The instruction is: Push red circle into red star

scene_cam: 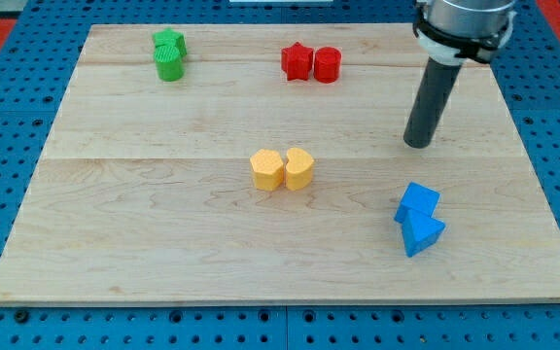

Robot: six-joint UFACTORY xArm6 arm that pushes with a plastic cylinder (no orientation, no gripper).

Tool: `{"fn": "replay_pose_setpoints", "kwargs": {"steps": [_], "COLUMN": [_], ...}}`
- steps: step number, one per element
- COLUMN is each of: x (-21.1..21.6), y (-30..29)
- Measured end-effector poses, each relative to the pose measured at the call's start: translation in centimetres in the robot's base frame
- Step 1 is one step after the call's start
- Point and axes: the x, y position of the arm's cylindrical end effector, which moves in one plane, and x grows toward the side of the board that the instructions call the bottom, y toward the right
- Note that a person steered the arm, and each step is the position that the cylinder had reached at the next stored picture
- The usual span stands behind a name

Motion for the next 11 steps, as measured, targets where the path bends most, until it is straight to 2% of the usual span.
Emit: {"fn": "replay_pose_setpoints", "kwargs": {"steps": [5, 6, 7, 9, 11], "x": [-13.8, -13.8, -13.8, -13.7, -11.0], "y": [-4.8, -8.6, -9.2, -8.6, -8.2]}}
